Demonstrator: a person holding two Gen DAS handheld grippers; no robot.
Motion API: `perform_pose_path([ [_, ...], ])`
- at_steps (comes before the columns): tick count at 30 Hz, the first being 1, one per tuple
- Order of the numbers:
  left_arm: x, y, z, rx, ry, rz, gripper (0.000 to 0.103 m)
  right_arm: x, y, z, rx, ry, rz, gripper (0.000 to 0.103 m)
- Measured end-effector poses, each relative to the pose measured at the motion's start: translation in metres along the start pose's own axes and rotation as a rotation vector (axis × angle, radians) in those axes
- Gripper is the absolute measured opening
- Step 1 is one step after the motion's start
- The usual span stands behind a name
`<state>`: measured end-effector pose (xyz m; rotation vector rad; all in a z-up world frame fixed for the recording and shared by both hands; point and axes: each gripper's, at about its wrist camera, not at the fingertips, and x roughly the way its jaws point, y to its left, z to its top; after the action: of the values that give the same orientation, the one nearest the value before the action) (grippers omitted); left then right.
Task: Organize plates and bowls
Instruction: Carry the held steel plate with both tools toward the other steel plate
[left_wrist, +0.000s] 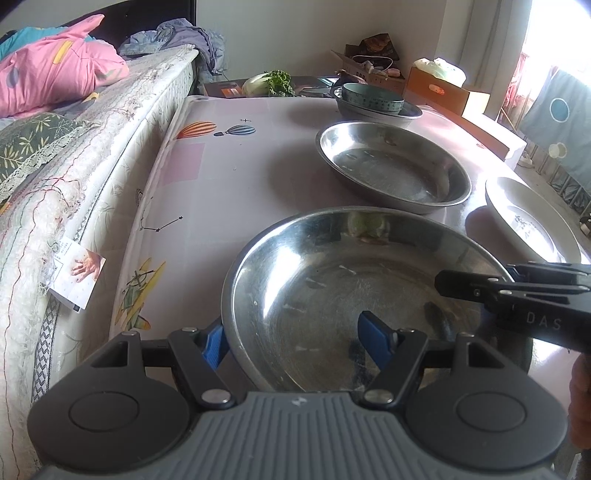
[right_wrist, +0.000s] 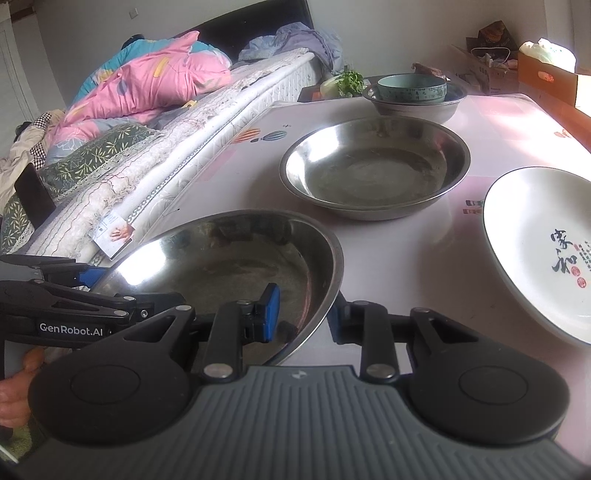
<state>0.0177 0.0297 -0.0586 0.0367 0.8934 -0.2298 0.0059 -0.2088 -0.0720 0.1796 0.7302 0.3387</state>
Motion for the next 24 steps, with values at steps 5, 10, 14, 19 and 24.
perform_pose_path([
  [5,0.003,0.001,-0.002,-0.004,0.013,-0.010,0.072,0.003,-0.002,-0.002,0.002,0.014,-0.007,0.027],
  [10,0.004,0.003,-0.001,-0.001,0.003,0.000,0.070,0.006,-0.008,-0.003,0.024,0.018,-0.022,0.027],
  [14,0.007,0.009,0.003,-0.019,-0.005,0.013,0.070,0.005,-0.012,0.000,0.032,0.001,-0.028,0.026],
  [19,0.017,0.016,0.012,-0.054,-0.003,0.022,0.062,0.007,-0.014,0.004,0.044,-0.009,-0.028,0.026],
  [24,0.023,0.017,0.014,-0.067,0.011,0.008,0.046,0.008,-0.012,0.003,0.041,-0.008,-0.018,0.026],
])
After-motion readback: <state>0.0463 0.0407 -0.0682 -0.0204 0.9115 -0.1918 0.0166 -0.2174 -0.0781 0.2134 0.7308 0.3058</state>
